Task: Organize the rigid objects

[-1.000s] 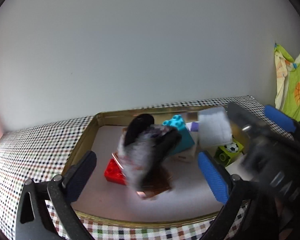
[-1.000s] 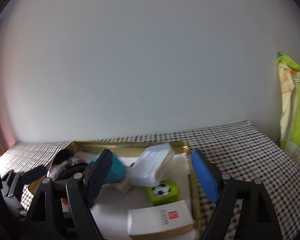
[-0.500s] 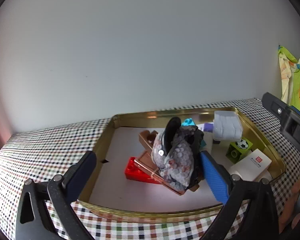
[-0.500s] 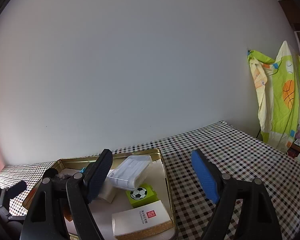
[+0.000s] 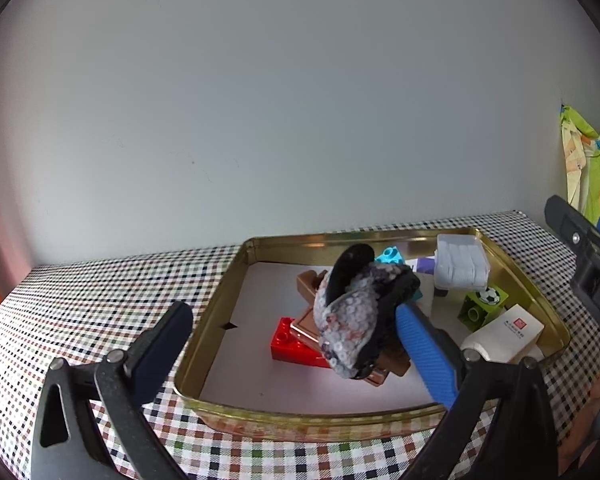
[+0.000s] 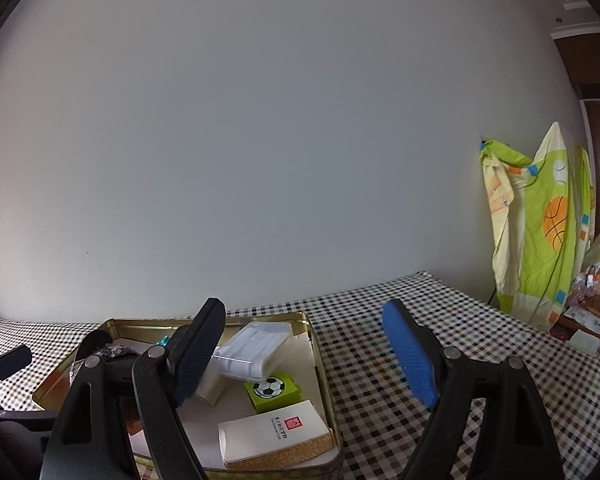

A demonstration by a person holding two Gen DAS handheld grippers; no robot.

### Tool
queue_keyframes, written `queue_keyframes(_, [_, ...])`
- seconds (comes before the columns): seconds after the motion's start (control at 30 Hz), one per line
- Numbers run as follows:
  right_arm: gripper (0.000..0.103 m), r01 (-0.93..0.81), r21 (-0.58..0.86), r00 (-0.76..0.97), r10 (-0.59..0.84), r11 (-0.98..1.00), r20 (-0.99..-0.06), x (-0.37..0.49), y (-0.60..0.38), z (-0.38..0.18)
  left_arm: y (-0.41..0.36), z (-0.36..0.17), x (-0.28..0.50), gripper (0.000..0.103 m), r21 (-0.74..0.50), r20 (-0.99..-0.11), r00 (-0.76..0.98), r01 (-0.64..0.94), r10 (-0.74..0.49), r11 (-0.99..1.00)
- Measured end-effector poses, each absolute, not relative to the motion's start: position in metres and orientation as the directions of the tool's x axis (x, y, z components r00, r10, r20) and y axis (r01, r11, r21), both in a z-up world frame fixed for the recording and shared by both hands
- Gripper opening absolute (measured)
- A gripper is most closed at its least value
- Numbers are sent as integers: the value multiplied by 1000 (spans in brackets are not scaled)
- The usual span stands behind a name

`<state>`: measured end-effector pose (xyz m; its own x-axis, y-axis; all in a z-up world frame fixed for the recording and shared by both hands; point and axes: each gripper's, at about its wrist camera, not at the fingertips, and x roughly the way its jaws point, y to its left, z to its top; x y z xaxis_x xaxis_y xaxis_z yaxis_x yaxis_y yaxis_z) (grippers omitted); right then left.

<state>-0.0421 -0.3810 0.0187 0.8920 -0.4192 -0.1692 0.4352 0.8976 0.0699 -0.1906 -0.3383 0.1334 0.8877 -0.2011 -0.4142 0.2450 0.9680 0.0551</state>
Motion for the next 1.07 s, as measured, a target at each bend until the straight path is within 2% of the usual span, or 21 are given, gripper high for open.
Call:
queue_keyframes(0.37, [83,443,31,890,-436,896,-133,-58,-360,21,-321,137,-213,103,41,-353,918,205,-178,978])
queue_keyframes(0.53, [83,429,89,898,-413,899,-153,-67,-362,20,-315,135,-217,103,33,-367,911,215,-189,976])
queue_keyframes(1.07, [83,423,68,900,-411,903,-143,-68,-356,20,-307,142,-228,103,40,-335,920,227,-201,973])
